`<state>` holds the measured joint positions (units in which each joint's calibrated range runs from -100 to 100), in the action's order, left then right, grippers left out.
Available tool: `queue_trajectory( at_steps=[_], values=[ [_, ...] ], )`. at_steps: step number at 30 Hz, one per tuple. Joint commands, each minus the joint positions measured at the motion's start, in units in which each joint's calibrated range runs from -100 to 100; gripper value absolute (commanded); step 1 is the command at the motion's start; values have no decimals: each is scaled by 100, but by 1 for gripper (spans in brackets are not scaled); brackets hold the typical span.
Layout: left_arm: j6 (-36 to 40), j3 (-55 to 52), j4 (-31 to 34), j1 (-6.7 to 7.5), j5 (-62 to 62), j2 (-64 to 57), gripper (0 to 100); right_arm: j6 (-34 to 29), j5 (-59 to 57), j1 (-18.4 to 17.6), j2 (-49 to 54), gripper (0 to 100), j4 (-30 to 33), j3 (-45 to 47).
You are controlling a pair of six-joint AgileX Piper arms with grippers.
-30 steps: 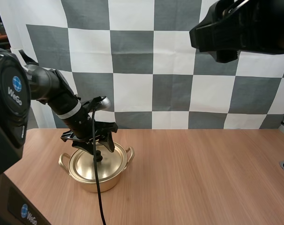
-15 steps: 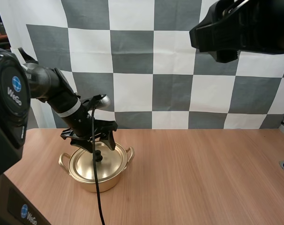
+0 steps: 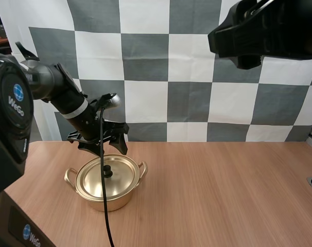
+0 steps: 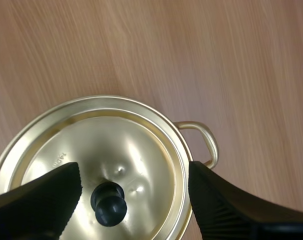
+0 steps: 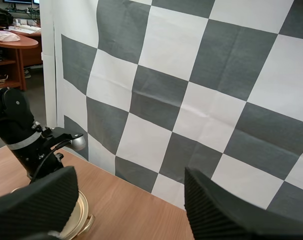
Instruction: Open the pot, put the car inside, and close it
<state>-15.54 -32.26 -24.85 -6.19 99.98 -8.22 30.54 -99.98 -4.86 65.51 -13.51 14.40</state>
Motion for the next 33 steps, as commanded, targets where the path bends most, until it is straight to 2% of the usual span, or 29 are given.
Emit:
queue_trajectory(
  at_steps=[1, 15, 23, 25, 30, 33],
  values=[
    [16, 376, -26, 2, 2, -85, 100, 1, -2, 3, -1, 100, 20, -5],
    [613, 2979, 79, -24, 2, -1437, 100, 1, -2, 3, -1, 100, 56, -5],
    [914, 3041, -307, -24, 2, -2834, 100, 1, -2, 3, -1, 100, 87, -20],
    [967, 2990, -307, 30, 2, -3196, 100, -30, -2, 3, -1, 100, 178, -20],
    [1206, 2452, -320, 295, 2, -4163, 100, -57, -2, 3, -1, 100, 403, -20],
    [1206, 1874, -269, 313, 2, -4707, 100, -153, -2, 3, -1, 100, 403, -20]
  ],
)
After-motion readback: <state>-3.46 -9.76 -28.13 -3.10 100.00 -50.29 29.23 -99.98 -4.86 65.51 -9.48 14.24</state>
